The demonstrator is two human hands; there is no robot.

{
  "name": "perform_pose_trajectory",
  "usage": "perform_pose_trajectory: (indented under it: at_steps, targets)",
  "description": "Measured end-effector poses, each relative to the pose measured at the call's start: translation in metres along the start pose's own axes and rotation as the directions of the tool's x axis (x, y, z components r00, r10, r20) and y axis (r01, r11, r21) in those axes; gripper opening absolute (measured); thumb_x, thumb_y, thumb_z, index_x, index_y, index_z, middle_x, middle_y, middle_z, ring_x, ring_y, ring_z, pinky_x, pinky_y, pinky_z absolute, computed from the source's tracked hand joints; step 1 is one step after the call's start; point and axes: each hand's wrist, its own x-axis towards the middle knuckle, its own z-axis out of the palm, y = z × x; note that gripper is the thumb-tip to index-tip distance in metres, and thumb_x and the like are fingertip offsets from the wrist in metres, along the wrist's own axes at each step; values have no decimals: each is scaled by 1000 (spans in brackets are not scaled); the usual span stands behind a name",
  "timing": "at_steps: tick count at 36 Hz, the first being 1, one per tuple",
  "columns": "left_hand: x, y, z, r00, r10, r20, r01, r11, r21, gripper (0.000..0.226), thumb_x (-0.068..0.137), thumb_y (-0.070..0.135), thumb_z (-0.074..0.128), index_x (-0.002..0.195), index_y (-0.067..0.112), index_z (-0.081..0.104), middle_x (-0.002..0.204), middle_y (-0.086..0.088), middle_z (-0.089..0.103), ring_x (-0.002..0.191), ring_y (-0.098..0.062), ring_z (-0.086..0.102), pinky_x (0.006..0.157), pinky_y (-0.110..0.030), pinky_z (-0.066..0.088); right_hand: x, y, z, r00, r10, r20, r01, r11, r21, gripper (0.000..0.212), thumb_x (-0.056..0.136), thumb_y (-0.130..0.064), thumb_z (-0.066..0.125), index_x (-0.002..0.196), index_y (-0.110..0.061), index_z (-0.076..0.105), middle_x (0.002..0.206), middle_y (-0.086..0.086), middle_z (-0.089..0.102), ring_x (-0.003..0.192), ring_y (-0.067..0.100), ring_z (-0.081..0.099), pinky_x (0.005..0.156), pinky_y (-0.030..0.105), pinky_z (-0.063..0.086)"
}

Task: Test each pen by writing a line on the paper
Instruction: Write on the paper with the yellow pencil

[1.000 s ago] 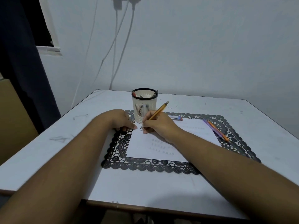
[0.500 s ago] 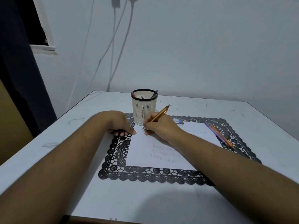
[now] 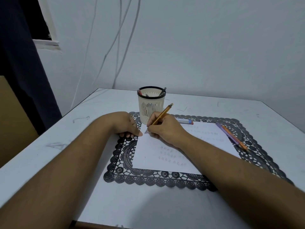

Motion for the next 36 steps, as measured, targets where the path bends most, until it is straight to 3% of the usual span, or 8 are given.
perform_pose_trajectory:
  at_steps: [10, 19, 24, 31, 36]
  targets:
    - [-5, 4, 0, 1000, 19, -17, -18, 999, 33, 28, 83, 39, 85, 79, 13, 73, 57, 4, 63, 45, -8, 49, 55, -22, 42, 0, -1, -1, 999, -19, -42, 14, 994, -112, 10, 87, 11, 65, 85, 1, 63, 72, 18, 62, 66, 28, 57, 57, 32, 50]
    - [-6, 5, 1, 1000, 14, -24, -13, 999, 42, 29, 82, 41, 85, 76, 15, 72, 55, 5, 63, 44, -7, 49, 53, -22, 41, 0, 0, 1, 999, -35, -9, 35, 996, -87, 17, 87, 10, 67, 80, -5, 66, 70, 15, 61, 61, 21, 56, 54, 27, 49]
    - [-5, 5, 2, 1000, 10, -30, -9, 999, 37, 30, 81, 41, 86, 74, 16, 71, 56, 4, 63, 47, -9, 50, 57, -23, 42, 0, 1, -2, 998, -34, -52, 28, 994, -109, 5, 88, 8, 66, 88, 5, 61, 75, 17, 62, 66, 24, 58, 57, 25, 51]
    - [-7, 5, 2, 999, -3, -42, 4, 999, 32, 31, 80, 42, 86, 80, 13, 75, 56, 5, 64, 44, -7, 49, 55, -23, 41, -2, 0, -1, 1000, -18, 16, 19, 999, -42, 20, 85, 13, 64, 77, -5, 62, 70, 16, 57, 62, 23, 54, 56, 28, 48]
    - [-8, 6, 3, 999, -2, -53, 4, 999, 34, 29, 81, 41, 85, 80, 14, 75, 55, 6, 63, 44, -6, 49, 53, -21, 40, -2, 0, -6, 997, -21, -68, 18, 999, -43, 15, 89, 9, 64, 82, -4, 63, 72, 18, 60, 66, 29, 56, 58, 34, 49]
